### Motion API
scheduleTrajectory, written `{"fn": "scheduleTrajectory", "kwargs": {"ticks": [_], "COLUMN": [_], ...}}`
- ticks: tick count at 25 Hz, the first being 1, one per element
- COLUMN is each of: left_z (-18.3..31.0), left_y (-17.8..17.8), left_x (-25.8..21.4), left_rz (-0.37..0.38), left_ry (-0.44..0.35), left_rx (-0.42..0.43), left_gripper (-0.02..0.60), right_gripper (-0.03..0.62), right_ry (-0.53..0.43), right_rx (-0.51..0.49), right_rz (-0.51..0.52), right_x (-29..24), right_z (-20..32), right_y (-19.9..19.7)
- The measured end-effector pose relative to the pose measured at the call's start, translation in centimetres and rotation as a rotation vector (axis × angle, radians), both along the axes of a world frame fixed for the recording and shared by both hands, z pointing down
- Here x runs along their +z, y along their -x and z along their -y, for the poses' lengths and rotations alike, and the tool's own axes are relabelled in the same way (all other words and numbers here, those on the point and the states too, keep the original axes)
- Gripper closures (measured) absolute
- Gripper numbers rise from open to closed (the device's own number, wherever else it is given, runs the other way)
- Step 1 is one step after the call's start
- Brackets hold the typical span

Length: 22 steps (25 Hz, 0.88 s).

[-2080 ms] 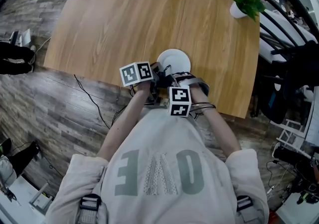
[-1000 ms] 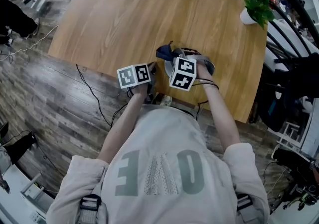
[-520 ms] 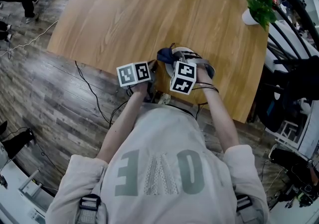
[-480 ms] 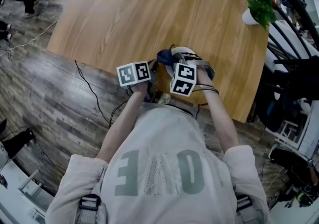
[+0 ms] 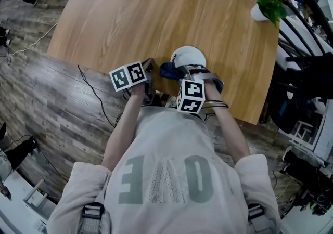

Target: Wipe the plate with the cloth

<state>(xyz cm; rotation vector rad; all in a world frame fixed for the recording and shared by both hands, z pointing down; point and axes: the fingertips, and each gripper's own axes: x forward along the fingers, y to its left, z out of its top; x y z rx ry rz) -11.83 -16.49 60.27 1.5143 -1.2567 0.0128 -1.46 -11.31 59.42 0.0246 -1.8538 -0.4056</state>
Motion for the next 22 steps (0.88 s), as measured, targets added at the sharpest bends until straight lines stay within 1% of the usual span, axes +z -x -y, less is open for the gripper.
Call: {"fn": "scheduleTrajectory", "kwargs": {"ticks": [2, 3, 4, 6, 8, 10, 11, 13, 15, 16, 17, 19, 20, 22], "left_z": [0.7, 1.2, 1.9, 3.6, 5.1, 6.2, 6.5, 6.6, 6.3, 6.1, 5.8, 5.3, 5.0, 4.9], "left_y": [0.5, 0.6, 0.7, 0.4, 0.1, -0.5, -1.1, -2.7, -4.1, -4.7, -5.2, -6.2, -6.8, -8.2], "left_x": [-1.5, -2.7, -4.2, -8.1, -12.4, -17.4, -20.1, -25.1, -29.2, -31.0, -32.6, -35.0, -35.6, -35.6], "left_rz": [0.032, 0.050, 0.067, 0.104, 0.161, 0.234, 0.264, 0.323, 0.418, 0.473, 0.524, 0.604, 0.636, 0.681], "left_ry": [-0.047, -0.086, -0.135, -0.255, -0.385, -0.542, -0.633, -0.809, -0.956, -1.022, -1.083, -1.180, -1.210, -1.223], "left_rx": [0.007, 0.012, 0.020, 0.042, 0.072, 0.118, 0.155, 0.243, 0.295, 0.299, 0.296, 0.291, 0.302, 0.353], "left_gripper": [0.575, 0.575, 0.575, 0.575, 0.575, 0.575, 0.575, 0.575, 0.575, 0.575, 0.575, 0.575, 0.575, 0.575], "right_gripper": [0.537, 0.537, 0.537, 0.537, 0.537, 0.537, 0.537, 0.537, 0.537, 0.537, 0.537, 0.537, 0.537, 0.537], "right_ry": [-0.027, -0.046, -0.064, -0.092, -0.121, -0.143, -0.136, -0.092, -0.078, -0.102, -0.145, -0.266, -0.326, -0.418], "right_rx": [0.054, 0.091, 0.135, 0.243, 0.365, 0.477, 0.531, 0.626, 0.679, 0.690, 0.700, 0.731, 0.750, 0.794], "right_rz": [0.074, 0.127, 0.191, 0.353, 0.539, 0.725, 0.817, 0.994, 1.129, 1.171, 1.196, 1.210, 1.206, 1.189], "right_x": [-1.8, -3.1, -4.8, -8.9, -13.8, -18.6, -20.8, -24.5, -27.2, -28.2, -29.1, -30.4, -30.8, -30.9], "right_z": [1.2, 2.0, 2.9, 5.0, 7.0, 8.4, 8.8, 9.0, 8.7, 8.4, 8.2, 7.7, 7.4, 7.0], "right_y": [0.6, 1.0, 1.5, 2.2, 2.4, 2.0, 1.7, 0.7, -0.5, -1.3, -2.1, -3.8, -4.7, -6.1]}}
